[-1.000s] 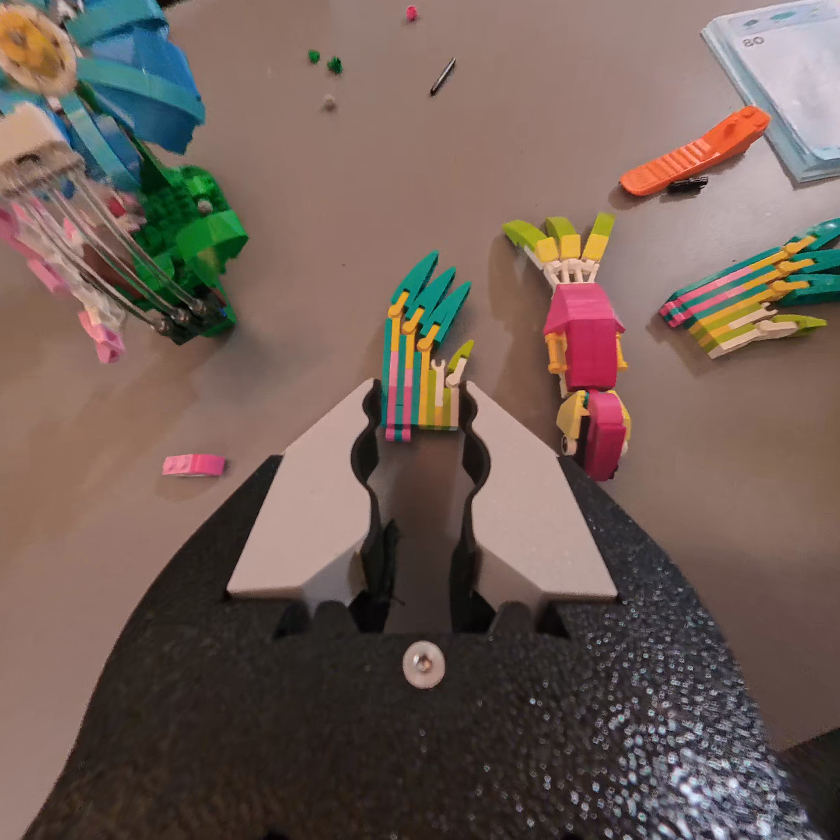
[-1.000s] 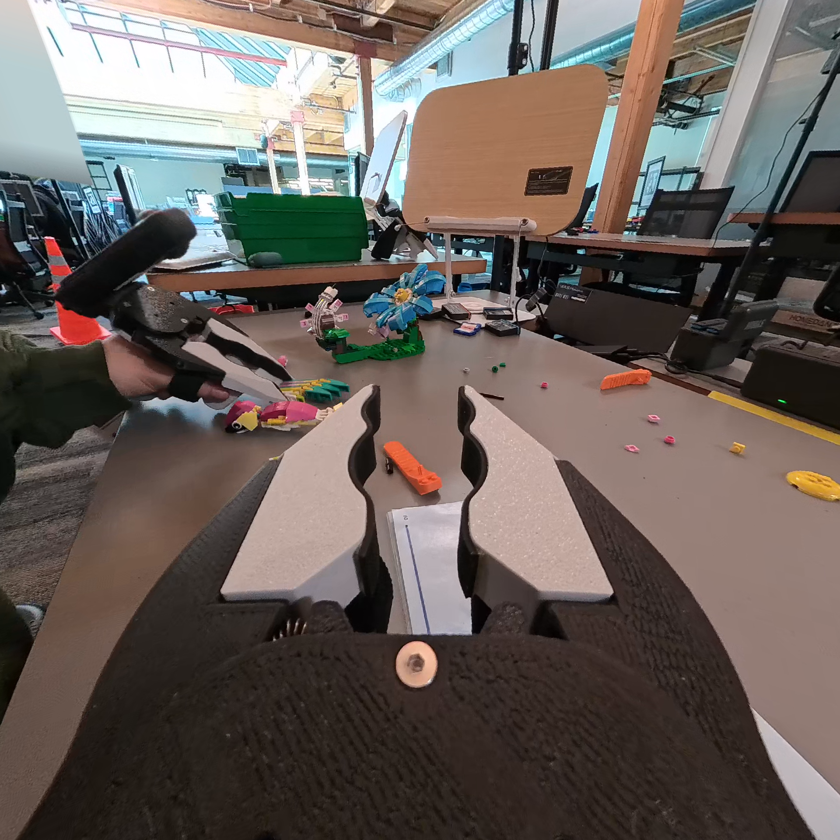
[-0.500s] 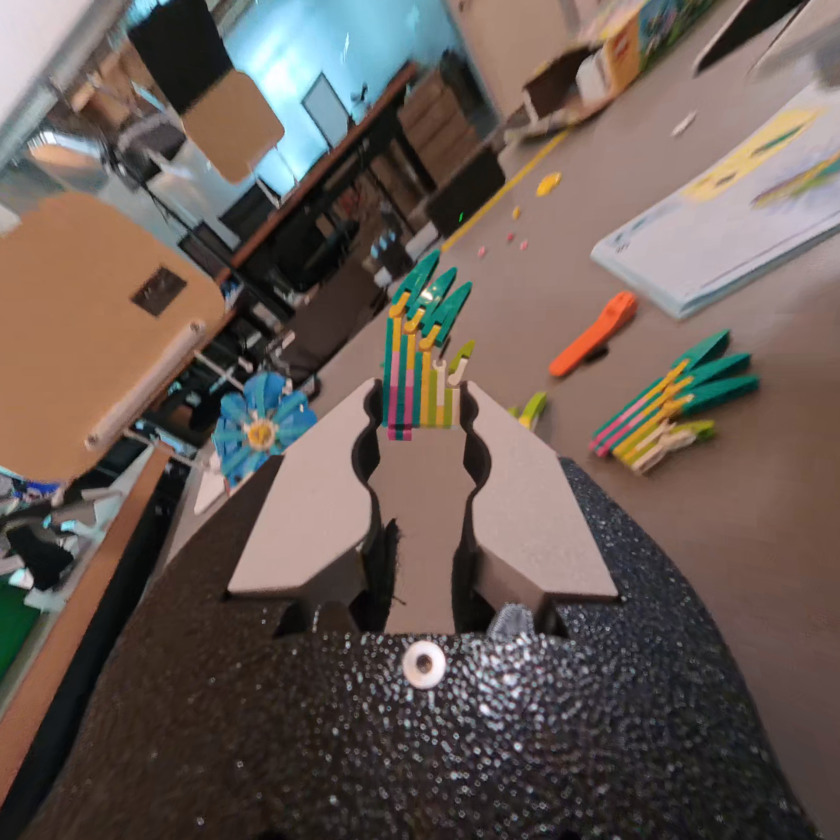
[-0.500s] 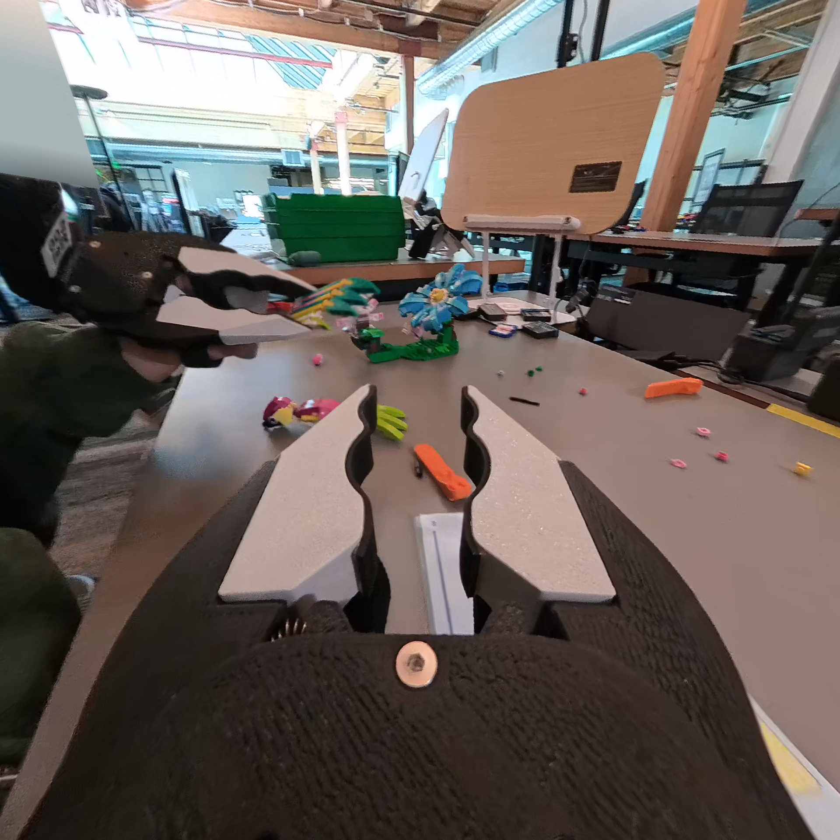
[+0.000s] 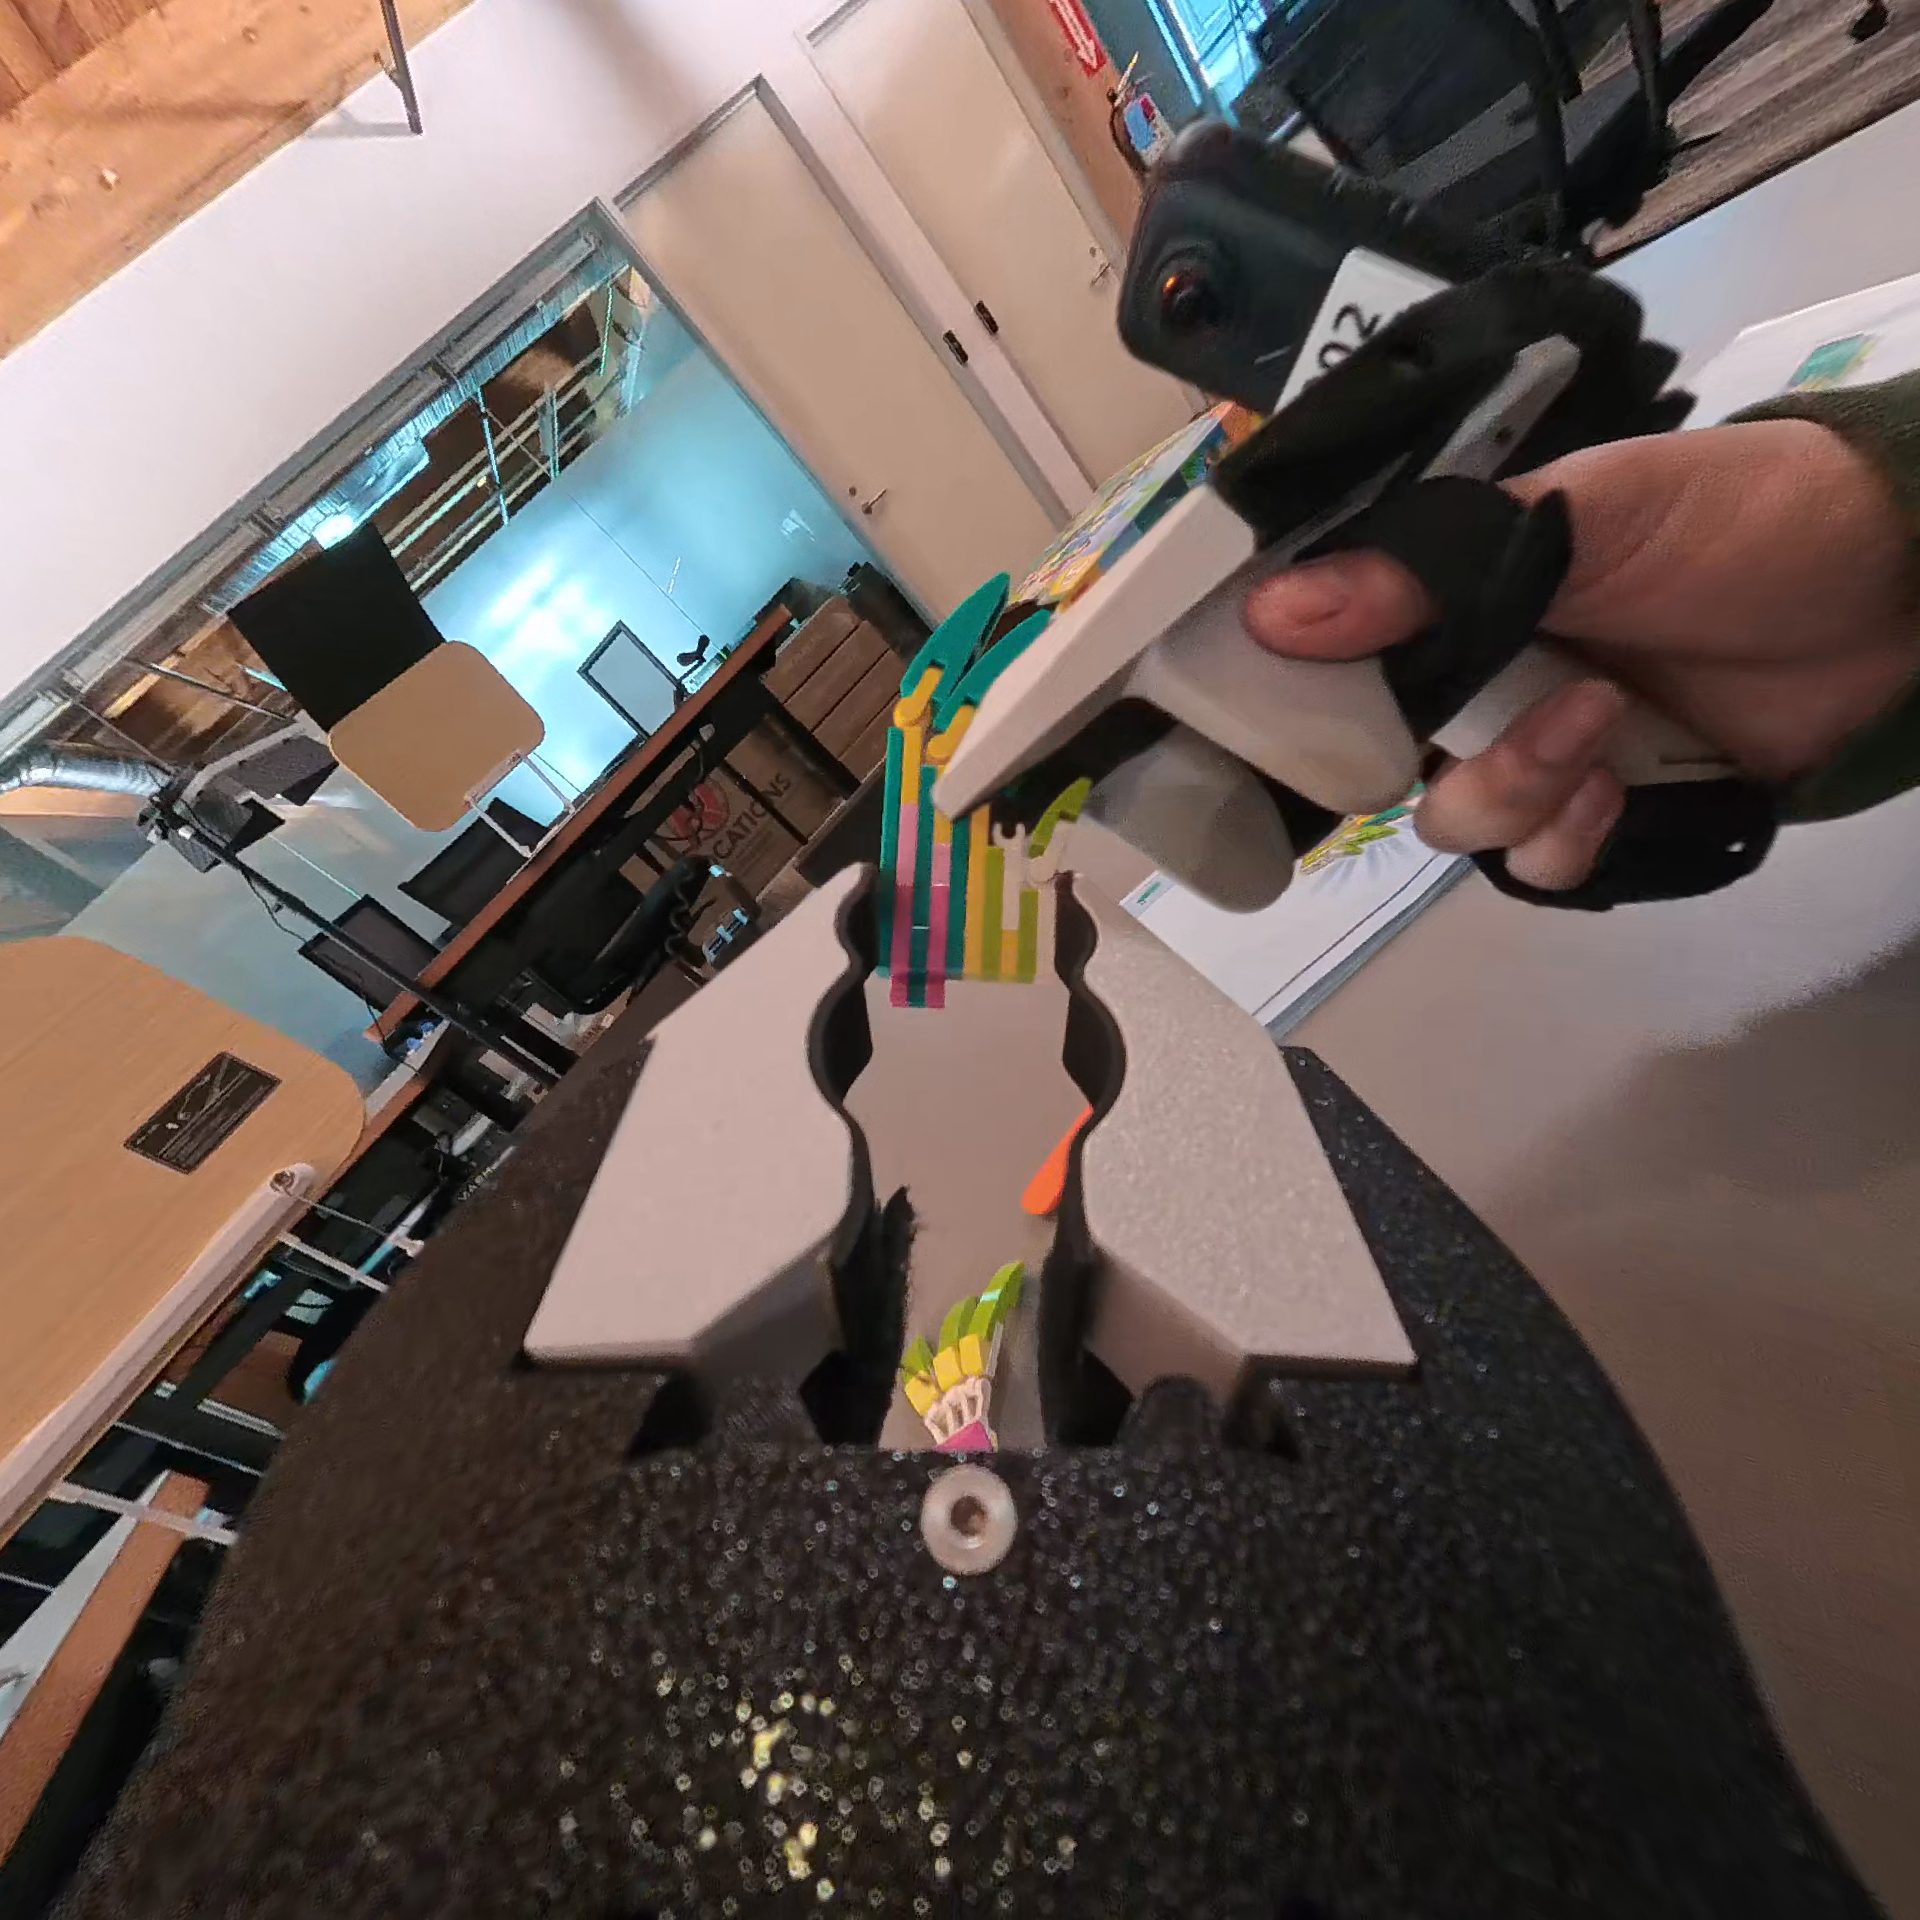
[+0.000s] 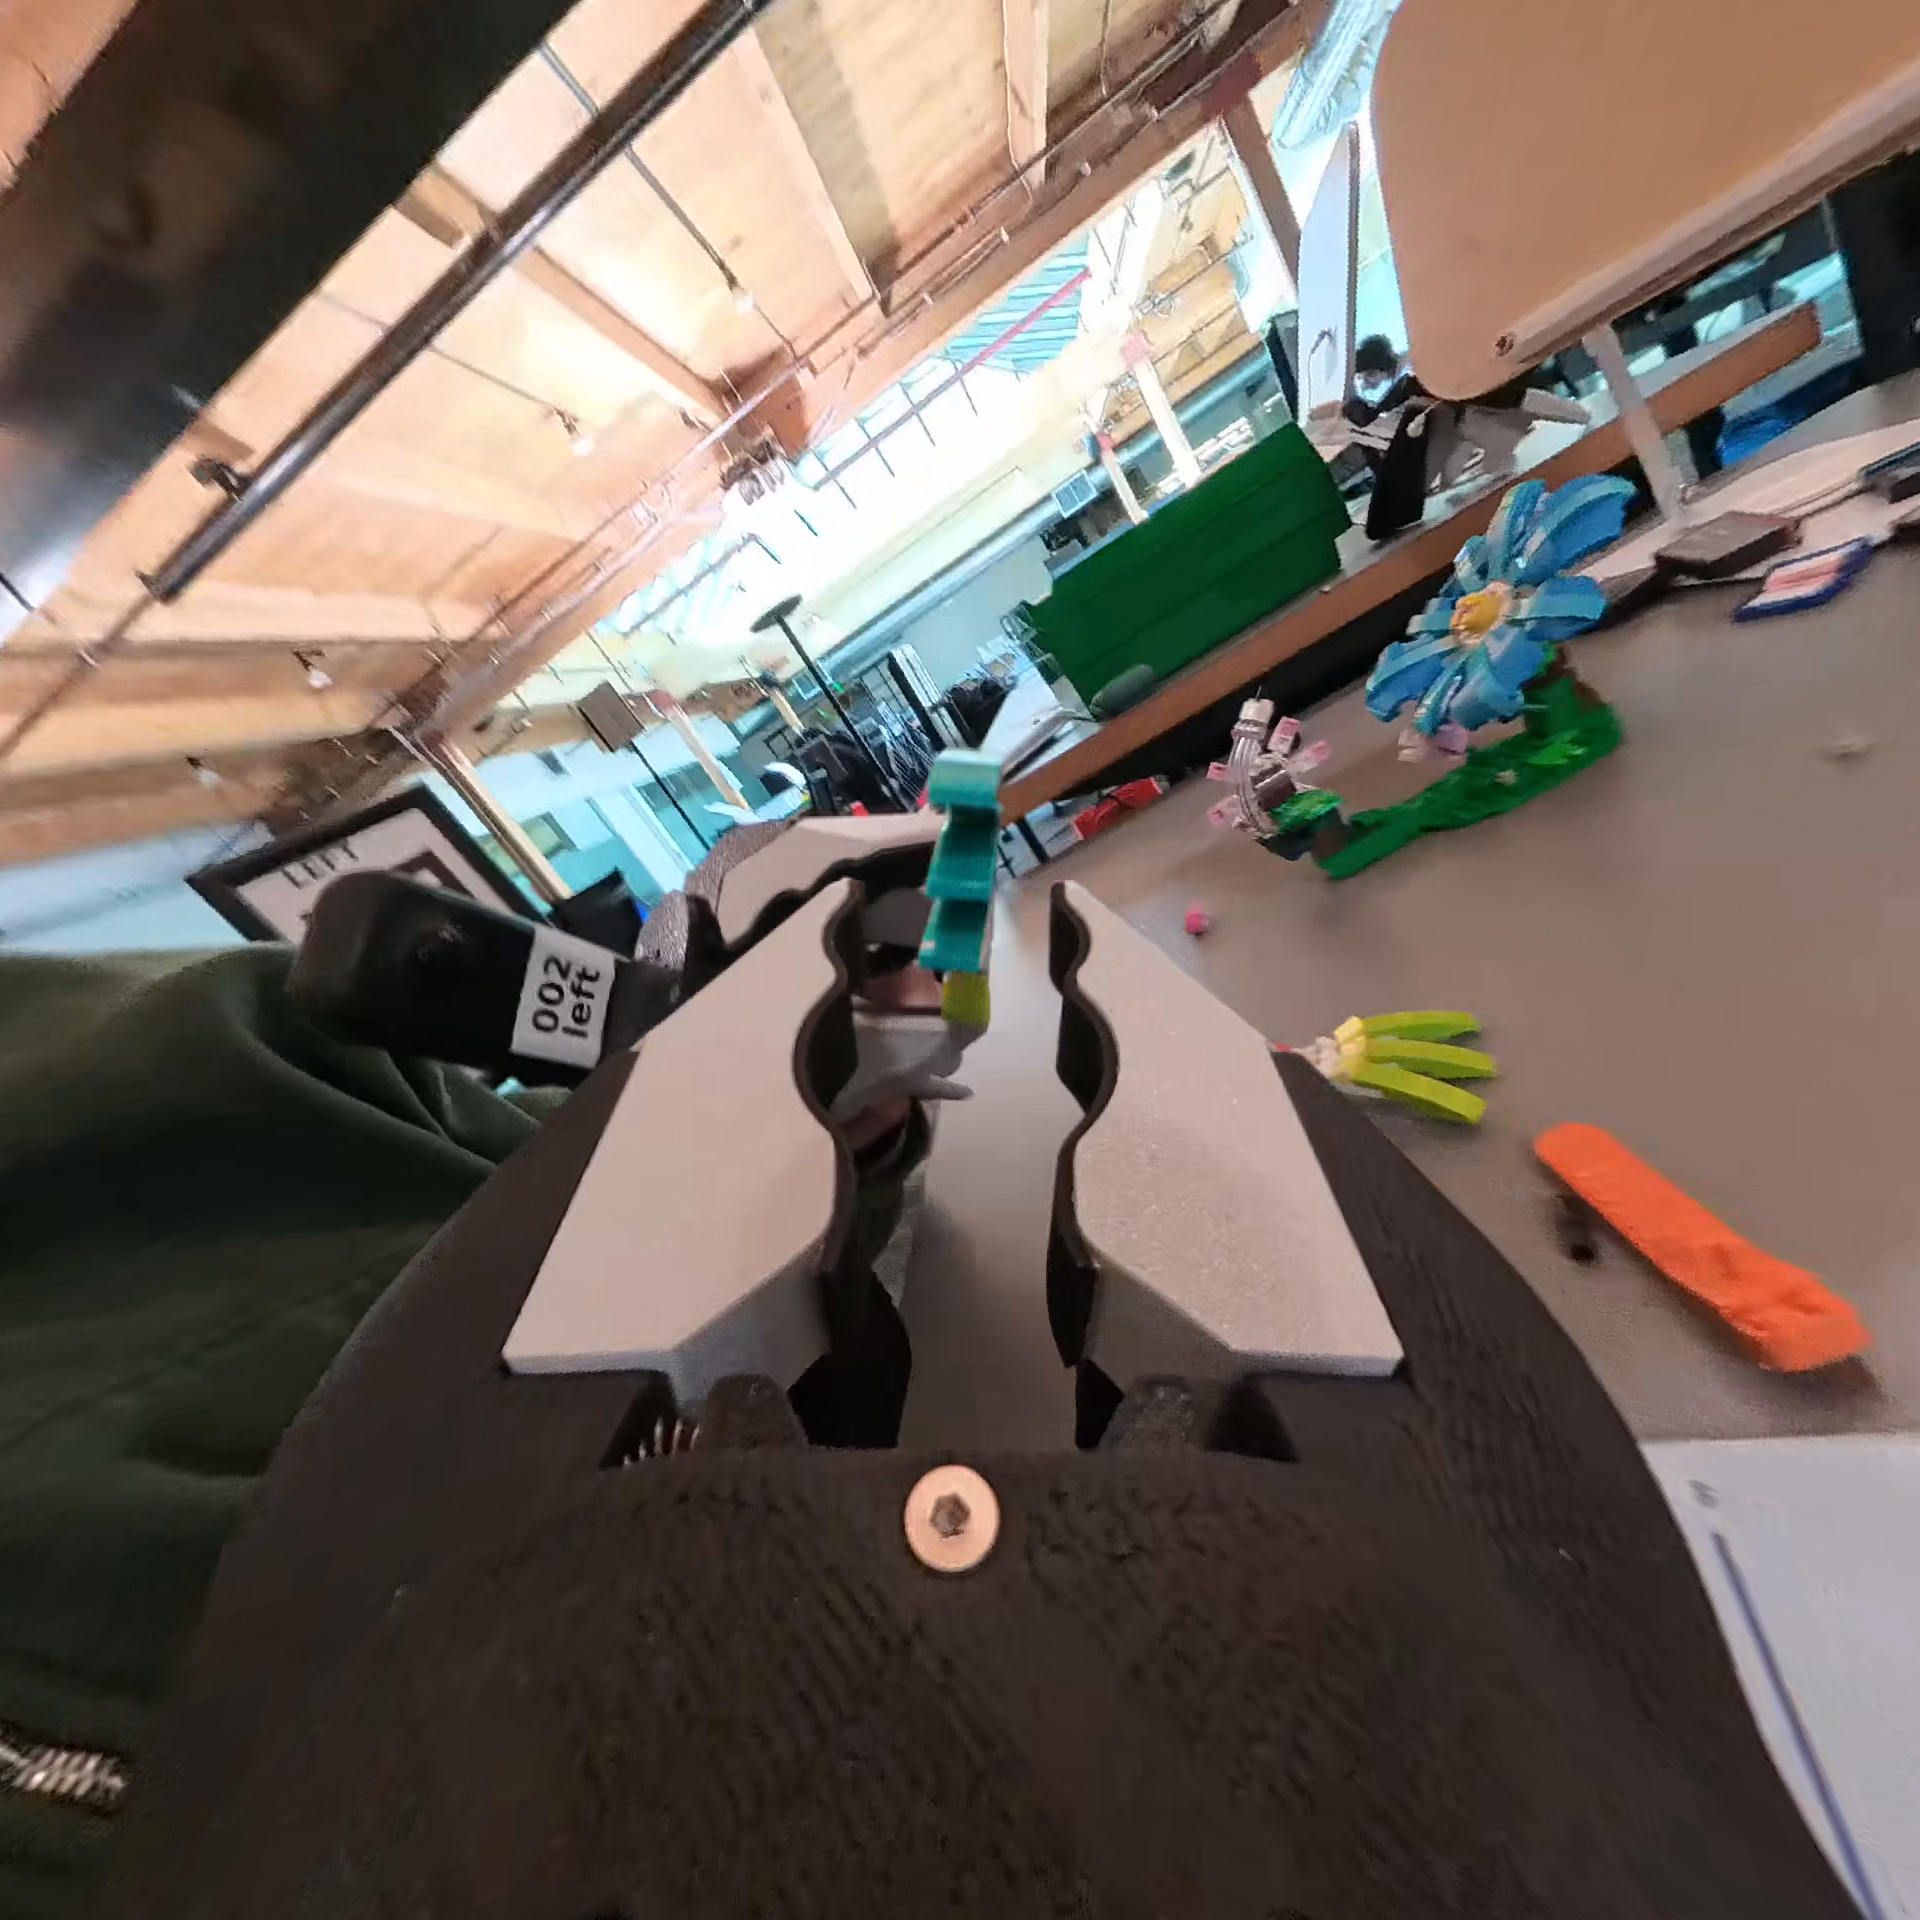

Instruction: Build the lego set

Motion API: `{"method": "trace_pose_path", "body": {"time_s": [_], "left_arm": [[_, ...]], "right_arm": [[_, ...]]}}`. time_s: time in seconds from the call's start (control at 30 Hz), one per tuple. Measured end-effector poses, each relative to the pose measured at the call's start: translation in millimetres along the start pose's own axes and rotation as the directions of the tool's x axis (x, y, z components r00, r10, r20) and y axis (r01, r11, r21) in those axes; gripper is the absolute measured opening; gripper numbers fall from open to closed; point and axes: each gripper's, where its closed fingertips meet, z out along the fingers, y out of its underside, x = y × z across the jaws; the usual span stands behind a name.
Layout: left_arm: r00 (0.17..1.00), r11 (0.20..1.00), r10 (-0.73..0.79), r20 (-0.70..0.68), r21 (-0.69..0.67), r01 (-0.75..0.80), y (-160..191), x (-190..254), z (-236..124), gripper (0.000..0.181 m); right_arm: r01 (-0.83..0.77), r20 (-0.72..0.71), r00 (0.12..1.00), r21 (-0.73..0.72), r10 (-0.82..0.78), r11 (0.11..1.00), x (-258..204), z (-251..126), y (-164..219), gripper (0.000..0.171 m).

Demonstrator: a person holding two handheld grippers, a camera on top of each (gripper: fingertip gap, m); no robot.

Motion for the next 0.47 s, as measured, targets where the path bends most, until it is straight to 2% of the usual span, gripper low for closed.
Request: {"method": "trace_pose_path", "body": {"time_s": [0.1,0.2,0.27,0.37,0.47], "left_arm": [[1.0,1.0,0.028,-0.005,-0.002,-0.028,-0.4,3.2,-1.7,0.031],[1.0,1.0,0.024,-0.013,0.013,-0.024,-2.3,4.1,-4.1,0.031],[0.999,1.0,0.01,-0.035,0.017,-0.009,-2.6,5.4,-5.4,0.032],[0.998,0.999,-0.042,-0.036,0.027,0.043,-1.6,-4.2,-13.0,0.045],[0.987,0.989,-0.151,-0.047,-0.002,0.151,10.3,-20.6,-25.4,0.057]], "right_arm": [[-0.024,0.014,1.0,0.002,0.024,1.0,-1.3,4.3,2.9,0.025],[-0.034,0.021,0.999,0.011,0.034,0.999,-1.7,5.9,4.6,0.008],[-0.063,0.041,0.997,0.012,0.062,0.998,-1.4,5.7,5.7,0.007],[-0.205,0.199,0.963,0.104,0.182,0.973,-11.8,-2.6,-9.6,0.007],[-0.365,0.401,0.872,0.151,0.281,0.919,-24.5,-19.1,-28.3,0.006]]}}
